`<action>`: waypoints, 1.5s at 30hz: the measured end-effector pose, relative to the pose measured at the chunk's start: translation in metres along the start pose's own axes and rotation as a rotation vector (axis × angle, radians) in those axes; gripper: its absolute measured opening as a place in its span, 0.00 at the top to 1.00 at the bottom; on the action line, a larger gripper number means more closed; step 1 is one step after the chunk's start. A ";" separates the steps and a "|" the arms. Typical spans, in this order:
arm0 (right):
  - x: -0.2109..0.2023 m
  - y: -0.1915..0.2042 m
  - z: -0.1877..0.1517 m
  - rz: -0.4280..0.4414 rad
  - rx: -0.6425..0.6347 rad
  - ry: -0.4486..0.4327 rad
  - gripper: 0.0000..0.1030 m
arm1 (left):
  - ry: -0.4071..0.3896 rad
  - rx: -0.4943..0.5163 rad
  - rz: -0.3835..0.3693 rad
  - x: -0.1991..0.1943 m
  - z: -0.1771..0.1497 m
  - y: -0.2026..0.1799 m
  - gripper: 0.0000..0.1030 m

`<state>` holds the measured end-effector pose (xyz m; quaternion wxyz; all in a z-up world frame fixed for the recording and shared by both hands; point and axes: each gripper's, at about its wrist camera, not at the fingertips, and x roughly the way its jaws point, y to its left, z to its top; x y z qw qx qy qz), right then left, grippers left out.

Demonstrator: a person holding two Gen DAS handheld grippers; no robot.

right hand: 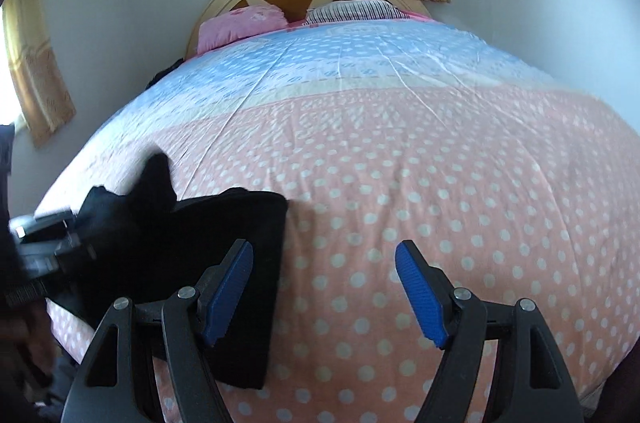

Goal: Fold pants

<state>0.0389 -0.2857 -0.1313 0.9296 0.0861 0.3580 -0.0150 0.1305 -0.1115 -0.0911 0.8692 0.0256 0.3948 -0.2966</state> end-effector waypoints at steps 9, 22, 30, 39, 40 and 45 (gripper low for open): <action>-0.005 -0.007 0.002 0.182 0.142 0.011 0.25 | -0.168 0.086 0.061 -0.067 -0.016 -0.004 0.21; 0.029 0.080 0.007 0.269 0.057 0.188 0.20 | -0.139 -0.038 0.347 -0.079 -0.060 0.071 0.04; 0.023 0.090 0.007 0.282 -0.001 0.195 0.84 | -0.103 -0.094 0.292 -0.055 -0.061 0.086 0.04; -0.008 0.072 0.016 0.333 0.004 0.100 0.85 | -0.099 -0.100 0.295 -0.055 -0.064 0.088 0.04; -0.008 0.067 0.016 0.329 0.012 0.100 0.85 | -0.097 -0.098 0.295 -0.054 -0.064 0.089 0.04; 0.006 0.041 0.006 0.326 0.070 0.139 0.85 | -0.074 -0.088 0.298 -0.045 -0.065 0.090 0.04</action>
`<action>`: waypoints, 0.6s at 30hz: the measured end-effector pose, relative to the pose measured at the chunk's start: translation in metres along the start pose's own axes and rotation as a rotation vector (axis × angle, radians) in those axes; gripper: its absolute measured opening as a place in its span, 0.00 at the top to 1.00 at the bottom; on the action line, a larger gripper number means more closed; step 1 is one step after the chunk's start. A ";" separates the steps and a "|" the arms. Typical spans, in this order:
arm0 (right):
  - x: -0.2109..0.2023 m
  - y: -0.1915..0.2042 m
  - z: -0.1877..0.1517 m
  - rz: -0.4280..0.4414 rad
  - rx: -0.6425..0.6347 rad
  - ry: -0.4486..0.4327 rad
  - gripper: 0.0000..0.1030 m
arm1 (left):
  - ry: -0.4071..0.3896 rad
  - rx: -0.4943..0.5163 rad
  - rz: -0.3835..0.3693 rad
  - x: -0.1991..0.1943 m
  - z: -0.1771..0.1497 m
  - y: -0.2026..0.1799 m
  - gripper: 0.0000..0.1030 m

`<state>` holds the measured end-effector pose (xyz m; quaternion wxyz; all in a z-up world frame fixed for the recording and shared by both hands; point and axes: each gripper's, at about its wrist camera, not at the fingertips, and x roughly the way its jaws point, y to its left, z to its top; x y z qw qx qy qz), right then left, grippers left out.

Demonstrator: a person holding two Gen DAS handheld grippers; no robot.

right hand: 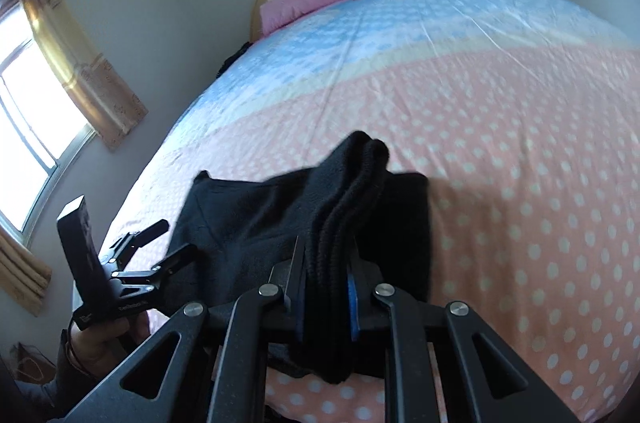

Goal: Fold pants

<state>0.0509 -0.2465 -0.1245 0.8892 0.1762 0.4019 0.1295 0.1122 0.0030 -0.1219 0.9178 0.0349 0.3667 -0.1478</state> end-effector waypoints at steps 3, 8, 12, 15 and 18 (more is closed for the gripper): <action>0.011 -0.022 -0.007 -0.004 0.054 0.020 0.83 | 0.017 -0.001 -0.004 0.007 -0.002 0.000 0.02; 0.015 -0.038 -0.012 0.056 0.085 0.025 0.80 | 0.026 -0.028 -0.034 0.014 -0.006 0.006 0.00; 0.015 -0.040 -0.011 0.076 0.087 0.037 0.80 | 0.041 -0.084 -0.096 0.019 -0.007 0.015 0.00; 0.006 -0.034 -0.009 0.026 0.046 0.030 0.72 | 0.049 -0.094 -0.098 0.017 -0.006 0.017 0.00; -0.002 -0.026 -0.009 -0.088 -0.012 0.000 0.48 | 0.029 -0.052 -0.056 0.014 -0.004 0.011 0.00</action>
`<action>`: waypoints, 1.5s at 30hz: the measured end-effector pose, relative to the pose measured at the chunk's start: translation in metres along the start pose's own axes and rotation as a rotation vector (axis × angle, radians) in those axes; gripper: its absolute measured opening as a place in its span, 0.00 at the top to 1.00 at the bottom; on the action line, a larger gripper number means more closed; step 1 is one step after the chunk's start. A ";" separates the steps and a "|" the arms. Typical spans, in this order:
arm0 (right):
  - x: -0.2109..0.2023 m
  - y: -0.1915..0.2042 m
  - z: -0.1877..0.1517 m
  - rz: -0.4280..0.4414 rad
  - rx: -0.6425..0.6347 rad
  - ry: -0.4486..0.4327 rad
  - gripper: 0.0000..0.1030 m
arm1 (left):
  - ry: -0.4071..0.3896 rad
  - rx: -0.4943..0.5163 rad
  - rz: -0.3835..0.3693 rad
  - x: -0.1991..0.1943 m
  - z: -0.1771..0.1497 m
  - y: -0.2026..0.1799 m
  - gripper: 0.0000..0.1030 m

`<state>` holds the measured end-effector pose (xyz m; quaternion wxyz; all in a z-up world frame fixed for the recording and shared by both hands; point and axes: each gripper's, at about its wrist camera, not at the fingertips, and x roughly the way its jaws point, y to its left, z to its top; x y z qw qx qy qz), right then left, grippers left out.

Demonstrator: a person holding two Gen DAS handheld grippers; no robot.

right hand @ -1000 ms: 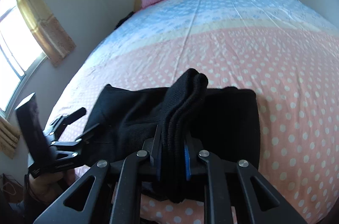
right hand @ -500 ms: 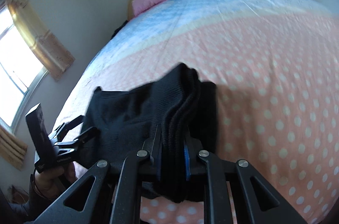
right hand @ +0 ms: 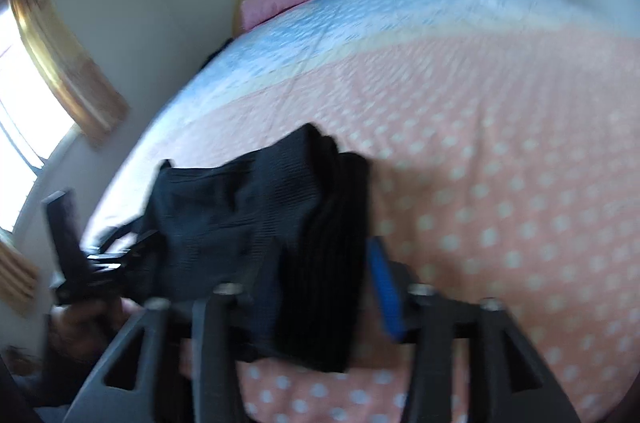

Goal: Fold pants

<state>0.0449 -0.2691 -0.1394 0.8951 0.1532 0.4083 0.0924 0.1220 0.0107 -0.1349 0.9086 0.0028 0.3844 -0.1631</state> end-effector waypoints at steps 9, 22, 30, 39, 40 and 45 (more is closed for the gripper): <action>0.014 -0.005 0.004 -0.004 0.026 0.023 0.46 | 0.014 -0.012 -0.016 0.006 0.001 0.001 0.00; 0.022 -0.018 -0.003 0.098 0.081 0.042 0.57 | 0.030 -0.079 -0.038 0.011 0.004 0.018 0.00; 0.026 -0.019 -0.007 0.112 0.093 0.036 0.59 | 0.071 -0.085 -0.089 0.020 0.006 0.019 0.00; 0.015 0.003 -0.007 0.051 0.034 -0.013 0.73 | 0.047 -0.026 -0.174 0.015 0.007 0.004 0.54; 0.013 0.003 -0.007 0.052 0.036 -0.016 0.74 | 0.044 -0.028 -0.173 0.015 0.008 0.004 0.59; 0.002 0.010 0.000 0.077 0.033 -0.037 0.75 | 0.013 -0.044 -0.189 0.001 0.011 0.007 0.75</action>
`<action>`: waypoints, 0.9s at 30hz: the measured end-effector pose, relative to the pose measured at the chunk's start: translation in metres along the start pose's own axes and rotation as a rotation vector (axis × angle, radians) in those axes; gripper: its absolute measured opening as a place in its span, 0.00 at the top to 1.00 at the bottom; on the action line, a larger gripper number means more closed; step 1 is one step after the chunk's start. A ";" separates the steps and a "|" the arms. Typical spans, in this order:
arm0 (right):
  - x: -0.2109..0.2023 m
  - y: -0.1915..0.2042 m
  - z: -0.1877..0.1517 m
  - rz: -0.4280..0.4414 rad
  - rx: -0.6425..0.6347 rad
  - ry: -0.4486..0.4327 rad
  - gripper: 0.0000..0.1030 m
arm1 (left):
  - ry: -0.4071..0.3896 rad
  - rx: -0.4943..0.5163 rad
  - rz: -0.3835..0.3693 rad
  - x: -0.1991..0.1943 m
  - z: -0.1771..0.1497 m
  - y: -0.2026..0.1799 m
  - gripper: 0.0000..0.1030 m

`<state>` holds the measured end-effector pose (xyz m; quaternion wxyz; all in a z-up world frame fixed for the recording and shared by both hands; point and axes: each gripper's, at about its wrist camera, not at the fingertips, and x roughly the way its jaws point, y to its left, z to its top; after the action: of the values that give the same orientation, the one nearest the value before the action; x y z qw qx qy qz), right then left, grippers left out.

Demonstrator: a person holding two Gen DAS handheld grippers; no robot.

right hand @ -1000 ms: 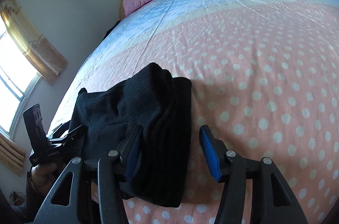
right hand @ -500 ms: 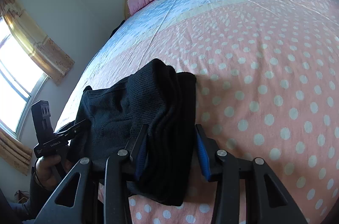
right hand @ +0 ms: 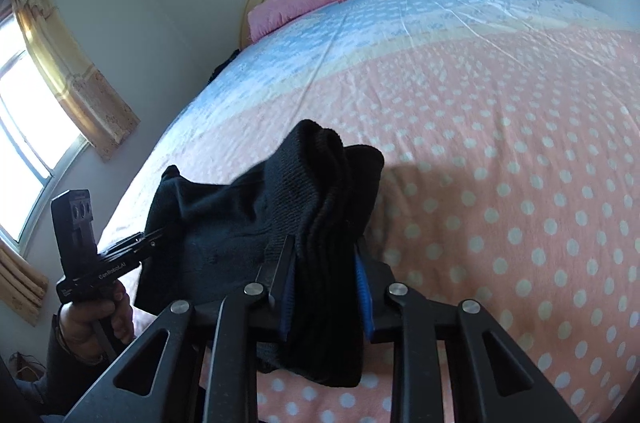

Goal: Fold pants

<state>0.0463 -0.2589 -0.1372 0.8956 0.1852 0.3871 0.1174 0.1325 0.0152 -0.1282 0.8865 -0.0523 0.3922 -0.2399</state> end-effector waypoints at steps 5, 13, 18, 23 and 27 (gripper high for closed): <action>-0.002 0.019 0.021 0.019 -0.049 -0.004 0.75 | -0.043 0.014 -0.012 -0.021 0.004 0.001 0.76; 0.027 0.069 0.058 0.066 -0.173 0.014 0.75 | -0.095 0.023 0.081 -0.057 0.013 0.031 0.76; 0.063 0.111 0.079 0.120 -0.235 0.044 0.75 | -0.127 0.006 0.165 -0.081 0.017 0.060 0.76; 0.101 0.151 0.088 0.169 -0.273 0.080 0.75 | -0.155 -0.032 0.234 -0.103 0.015 0.093 0.76; 0.129 0.177 0.091 0.197 -0.291 0.106 0.75 | -0.156 -0.064 0.278 -0.114 0.007 0.113 0.76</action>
<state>0.1883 -0.0756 -0.0890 0.8753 0.0841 0.3929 0.2690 0.1158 0.1668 -0.0787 0.9369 -0.0442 0.3328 -0.0976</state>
